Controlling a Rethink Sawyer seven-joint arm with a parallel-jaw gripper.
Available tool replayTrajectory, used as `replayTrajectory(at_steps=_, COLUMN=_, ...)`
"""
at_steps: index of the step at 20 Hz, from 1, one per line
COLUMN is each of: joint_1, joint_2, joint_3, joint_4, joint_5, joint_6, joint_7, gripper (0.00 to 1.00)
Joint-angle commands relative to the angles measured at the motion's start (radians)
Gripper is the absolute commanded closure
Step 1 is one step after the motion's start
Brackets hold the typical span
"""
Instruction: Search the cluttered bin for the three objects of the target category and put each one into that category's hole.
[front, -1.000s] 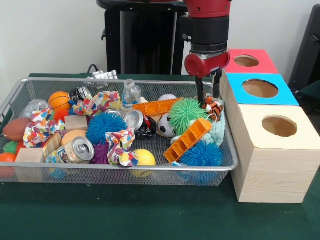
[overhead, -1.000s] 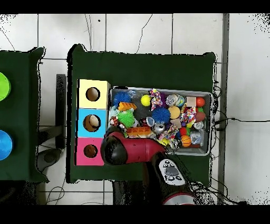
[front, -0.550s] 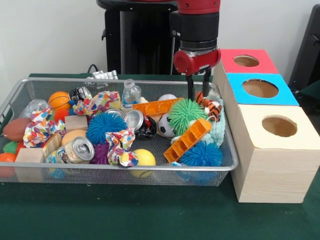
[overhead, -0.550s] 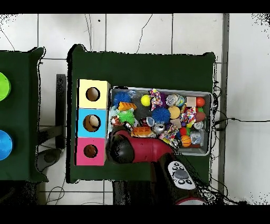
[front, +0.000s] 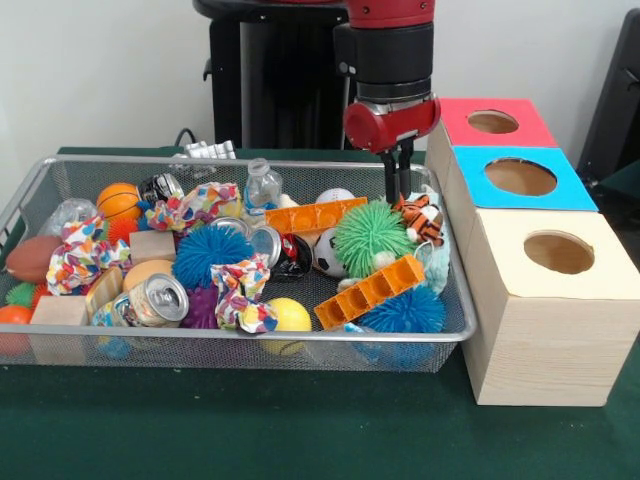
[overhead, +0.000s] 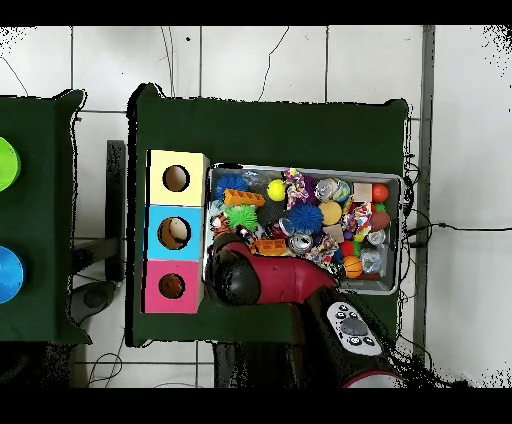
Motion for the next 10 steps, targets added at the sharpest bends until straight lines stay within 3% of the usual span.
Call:
replayTrajectory(at_steps=1, joint_1=-0.021, joint_2=0.018, joint_3=0.105, joint_4=-0.062, joint_5=-0.032, joint_6=0.002, joint_7=0.139, gripper=1.0)
replayTrajectory(at_steps=4, joint_1=-0.025, joint_2=0.004, joint_3=0.108, joint_4=-0.049, joint_5=-0.038, joint_6=0.002, joint_7=0.138, gripper=1.0)
replayTrajectory(at_steps=7, joint_1=-0.016, joint_2=-0.052, joint_3=0.1, joint_4=-0.023, joint_5=-0.023, joint_6=0.064, joint_7=0.134, gripper=1.0)
replayTrajectory(at_steps=10, joint_1=0.04, joint_2=-0.155, joint_3=0.023, joint_4=-0.008, joint_5=-0.018, joint_6=0.266, joint_7=0.076, gripper=1.0)
